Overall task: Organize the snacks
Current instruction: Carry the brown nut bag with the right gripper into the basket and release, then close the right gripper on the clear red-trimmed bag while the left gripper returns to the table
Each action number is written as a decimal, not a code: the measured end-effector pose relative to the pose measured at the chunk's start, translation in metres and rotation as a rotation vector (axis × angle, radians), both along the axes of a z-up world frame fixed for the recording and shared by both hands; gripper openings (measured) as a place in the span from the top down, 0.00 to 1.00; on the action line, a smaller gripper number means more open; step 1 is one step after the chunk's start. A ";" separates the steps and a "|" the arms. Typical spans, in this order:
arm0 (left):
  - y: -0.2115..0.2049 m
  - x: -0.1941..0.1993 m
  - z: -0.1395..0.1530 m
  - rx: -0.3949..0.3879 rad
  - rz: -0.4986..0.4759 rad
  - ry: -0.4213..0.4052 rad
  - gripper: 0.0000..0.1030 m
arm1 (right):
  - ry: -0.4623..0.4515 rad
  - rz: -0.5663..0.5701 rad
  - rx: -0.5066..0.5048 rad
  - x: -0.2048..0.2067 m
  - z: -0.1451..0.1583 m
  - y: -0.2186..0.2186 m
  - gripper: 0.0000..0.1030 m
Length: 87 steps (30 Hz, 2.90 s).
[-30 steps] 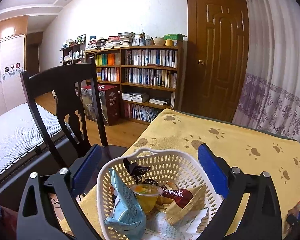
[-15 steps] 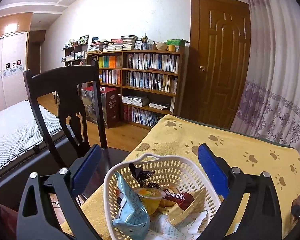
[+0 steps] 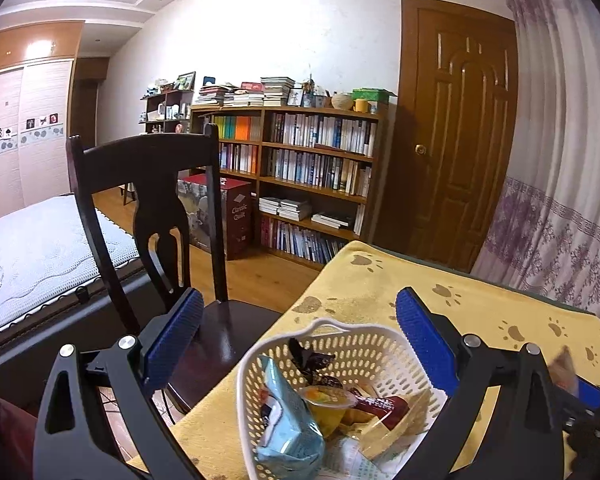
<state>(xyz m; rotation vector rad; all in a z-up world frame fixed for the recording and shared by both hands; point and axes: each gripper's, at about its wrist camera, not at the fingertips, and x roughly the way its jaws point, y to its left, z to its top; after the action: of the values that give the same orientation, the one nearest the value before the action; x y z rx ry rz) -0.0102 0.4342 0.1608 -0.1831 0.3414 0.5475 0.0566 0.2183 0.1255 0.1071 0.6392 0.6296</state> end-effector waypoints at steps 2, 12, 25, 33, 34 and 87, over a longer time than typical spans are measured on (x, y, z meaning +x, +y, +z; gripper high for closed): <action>0.005 -0.002 0.001 -0.015 0.006 -0.008 0.05 | 0.011 0.022 0.001 0.005 0.003 0.017 0.41; 0.033 -0.017 0.006 -0.066 0.082 -0.046 0.05 | 0.052 0.100 -0.037 0.019 0.006 0.095 0.41; 0.045 -0.022 0.006 -0.095 0.105 -0.055 0.05 | 0.094 0.123 -0.050 0.034 -0.005 0.125 0.25; 0.041 -0.020 0.006 -0.090 0.091 -0.049 0.05 | 0.126 0.121 -0.030 0.038 -0.013 0.110 0.24; 0.041 -0.020 0.005 -0.091 0.090 -0.048 0.05 | 0.129 0.129 -0.029 0.038 -0.014 0.112 0.24; -0.071 0.009 0.001 0.107 -0.143 0.041 0.03 | 0.046 -0.387 -0.175 0.007 -0.061 -0.141 0.11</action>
<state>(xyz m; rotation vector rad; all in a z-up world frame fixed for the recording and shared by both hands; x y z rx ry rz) -0.0008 0.3633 0.1618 -0.0435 0.3610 0.4270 0.0634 0.0769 0.0641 0.0791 0.6926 0.1971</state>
